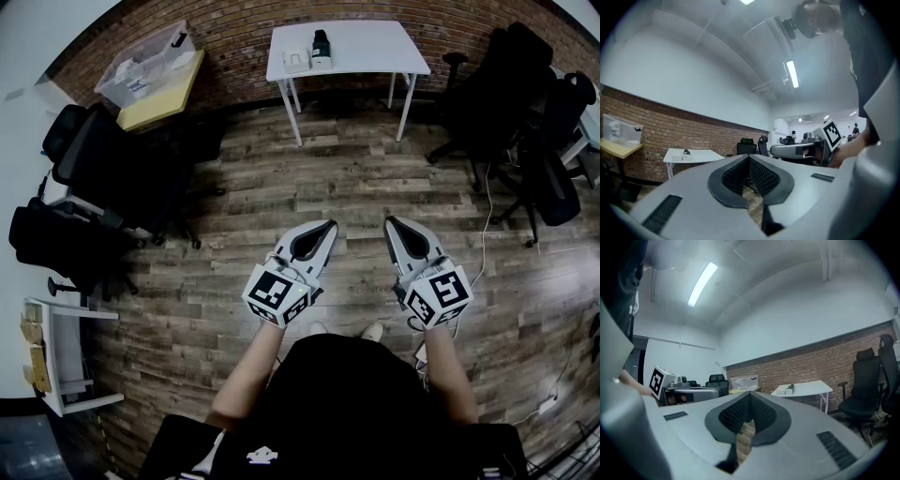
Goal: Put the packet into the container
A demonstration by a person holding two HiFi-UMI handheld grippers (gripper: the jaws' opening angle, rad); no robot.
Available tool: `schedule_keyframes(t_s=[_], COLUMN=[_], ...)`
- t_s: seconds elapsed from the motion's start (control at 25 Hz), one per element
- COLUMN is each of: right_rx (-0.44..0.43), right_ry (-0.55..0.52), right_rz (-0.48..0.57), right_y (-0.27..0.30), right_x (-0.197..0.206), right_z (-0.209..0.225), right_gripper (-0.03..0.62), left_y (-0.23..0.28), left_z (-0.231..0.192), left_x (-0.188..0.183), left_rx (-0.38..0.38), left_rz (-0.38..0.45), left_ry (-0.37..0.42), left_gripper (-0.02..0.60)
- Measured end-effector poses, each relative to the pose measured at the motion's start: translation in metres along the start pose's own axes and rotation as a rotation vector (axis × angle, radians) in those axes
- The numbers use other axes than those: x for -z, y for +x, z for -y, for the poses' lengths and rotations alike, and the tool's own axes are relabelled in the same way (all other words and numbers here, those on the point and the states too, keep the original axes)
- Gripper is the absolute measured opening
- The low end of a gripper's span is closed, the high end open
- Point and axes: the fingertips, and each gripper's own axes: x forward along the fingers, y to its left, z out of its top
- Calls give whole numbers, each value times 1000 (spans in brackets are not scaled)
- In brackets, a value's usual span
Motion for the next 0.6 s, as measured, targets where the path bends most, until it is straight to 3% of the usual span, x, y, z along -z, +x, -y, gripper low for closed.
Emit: schedule_keyframes(t_s=[0.6], right_rx=[-4], right_ry=[4], right_rz=[14], right_y=[-7], right_x=[1], right_z=[0], right_gripper=[5], left_y=[0], left_z=[3], left_x=[5], left_rx=[-19], left_rz=[-16], left_ry=[0], left_gripper=[6])
